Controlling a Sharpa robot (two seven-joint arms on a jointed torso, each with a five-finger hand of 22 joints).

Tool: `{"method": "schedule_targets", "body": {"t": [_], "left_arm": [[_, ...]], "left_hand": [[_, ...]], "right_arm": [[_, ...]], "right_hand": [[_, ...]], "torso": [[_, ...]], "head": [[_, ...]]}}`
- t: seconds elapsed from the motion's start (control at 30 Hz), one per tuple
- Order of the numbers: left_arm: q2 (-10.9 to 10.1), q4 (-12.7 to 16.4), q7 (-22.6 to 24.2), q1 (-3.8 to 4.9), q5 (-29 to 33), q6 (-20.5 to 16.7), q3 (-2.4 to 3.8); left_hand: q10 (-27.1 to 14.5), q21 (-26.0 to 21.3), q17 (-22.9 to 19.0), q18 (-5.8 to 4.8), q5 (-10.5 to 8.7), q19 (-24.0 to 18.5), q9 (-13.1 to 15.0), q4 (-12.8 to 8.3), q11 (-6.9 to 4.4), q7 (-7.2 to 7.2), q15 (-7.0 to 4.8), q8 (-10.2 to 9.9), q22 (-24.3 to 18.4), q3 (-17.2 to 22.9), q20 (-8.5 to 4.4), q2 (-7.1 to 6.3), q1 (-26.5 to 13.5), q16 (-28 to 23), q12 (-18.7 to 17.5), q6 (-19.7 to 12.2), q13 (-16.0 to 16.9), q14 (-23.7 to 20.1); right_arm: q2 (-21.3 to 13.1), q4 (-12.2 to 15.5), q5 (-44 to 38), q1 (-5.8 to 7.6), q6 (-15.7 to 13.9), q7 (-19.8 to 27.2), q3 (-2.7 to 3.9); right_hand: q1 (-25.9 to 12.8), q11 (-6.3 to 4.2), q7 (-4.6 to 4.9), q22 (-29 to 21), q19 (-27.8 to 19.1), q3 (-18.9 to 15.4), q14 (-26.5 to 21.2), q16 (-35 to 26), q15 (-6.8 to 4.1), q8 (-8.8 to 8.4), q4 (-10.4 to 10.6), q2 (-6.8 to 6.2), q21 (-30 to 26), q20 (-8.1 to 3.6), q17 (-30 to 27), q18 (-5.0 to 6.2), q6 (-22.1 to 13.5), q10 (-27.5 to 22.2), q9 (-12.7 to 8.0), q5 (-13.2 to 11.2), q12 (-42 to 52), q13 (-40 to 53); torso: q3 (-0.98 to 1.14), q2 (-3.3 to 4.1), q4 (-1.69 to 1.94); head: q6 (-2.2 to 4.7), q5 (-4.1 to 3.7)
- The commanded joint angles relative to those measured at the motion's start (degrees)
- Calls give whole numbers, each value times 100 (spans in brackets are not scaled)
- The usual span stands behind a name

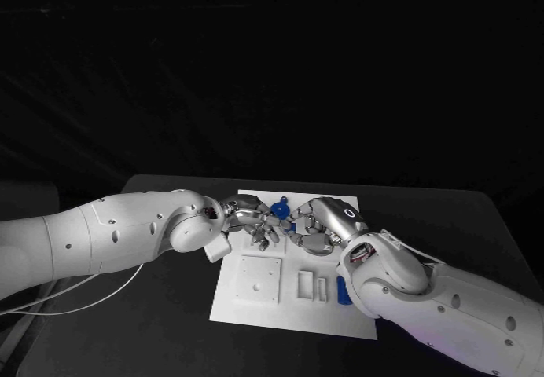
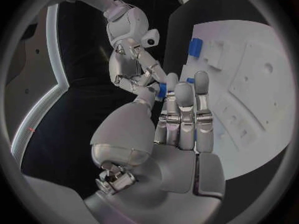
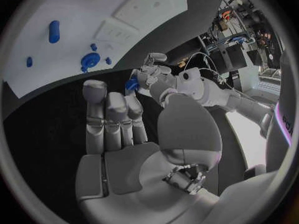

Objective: Assemble the parts on the task board

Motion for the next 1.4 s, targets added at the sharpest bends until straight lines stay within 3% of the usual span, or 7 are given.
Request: {"method": "schedule_targets", "body": {"t": [0.03, 0.23, 0.33, 0.57, 0.77, 1.0, 1.4], "left_arm": [[30, 50, 92, 0, 265, 48, 5], [19, 74, 100, 0, 630, -185, 4], [9, 93, 95, 0, 810, -340, 4], [-9, 153, 93, 0, 1196, -509, 3], [-75, 246, 235, -3, 1558, -506, 3], [-177, 337, 903, -23, 2003, -113, 3], [-305, 468, 1231, -47, 2227, 920, 3]], "left_hand": [[137, 49, 16, -18, 162, -21, 103, -80, -25, -70, -35, 42, 116, 62, -30, 16, 87, 46, -44, 133, -10, -2], [271, 201, 52, -57, 510, -50, 451, -244, -91, -137, -104, 20, 124, 339, -100, -7, -70, 145, 122, 370, 111, 51], [210, 384, 77, -80, 1442, -52, 912, -578, -154, -209, -183, 65, 131, 695, -180, -151, -504, 207, 564, 531, 306, 123], [285, 671, 96, -76, 1704, -161, 1543, -885, -191, -258, -205, 8, 119, 950, -201, -124, -919, 258, 756, 614, 407, 160], [287, 761, 106, -75, 1763, -193, 1698, -884, -210, -275, -217, 9, 108, 1082, -210, -160, -1016, 286, 856, 642, 465, 178], [284, 942, 128, -31, 1032, -248, 1913, -881, -225, -274, -225, 8, 113, 2142, -216, -465, -1193, 331, 998, 640, 537, 175], [283, 970, 132, -9, 1008, -262, 1948, -879, -226, -275, -226, 6, 102, 2149, -204, -442, -1219, 335, 1005, 629, 555, 165]], "right_arm": [[24, -2, -11, -2, 54, 81, 1], [15, -17, 4, -2, 4, 97, 1], [1, -23, 24, -2, -32, 105, 1], [-90, -24, 242, -2, -206, 275, 1], [-331, 23, 794, -2, -579, 935, 1], [-718, 57, 1655, -5, -1142, 1963, 4], [-1077, -26, 2466, -19, -1505, 3001, 57]], "right_hand": [[35, -24, -7, 5, 280, -11, 4, 33, -31, 16, 18, -1, 21, -24, 2, -1, 31, 35, 5, -36, 36, 5], [32, -13, 14, 3, 279, -14, 2, 29, -28, 8, 18, -20, 13, -24, -1, 0, -39, 26, -12, -39, 22, -2], [-27, 17, 74, -14, 273, -43, -6, 1, -13, 6, 78, -96, -35, -15, -20, 14, -285, -1, -53, -159, -16, -23], [110, 169, 308, -171, 244, -797, -56, -211, 87, 1, 405, -243, -393, 88, -156, 142, -1711, -177, -99, -491, -256, -204], [405, 201, 356, -269, 241, -1075, -92, -369, 80, -33, 681, -321, -646, 95, -205, 201, -2224, -277, -123, -528, -314, -331], [508, 185, 349, -256, 256, -1119, -68, -359, 65, -28, 569, -227, -619, 81, -159, 197, -2101, -269, -119, -181, -289, -355], [478, 120, 268, -204, 248, -502, -52, -350, 19, 14, 188, -102, -545, 39, -64, 166, -961, -242, -65, -308, -241, -364]], "torso": [[0, -2, 2], [2, -1, -1], [2, -1, -3], [2, -2, -4], [3, -1, -12], [5, -5, -13], [12, 0, -8]], "head": [[-4, 5], [-8, 9], [-7, 10], [-11, 17], [-17, 25], [10, 24], [55, -56]]}}
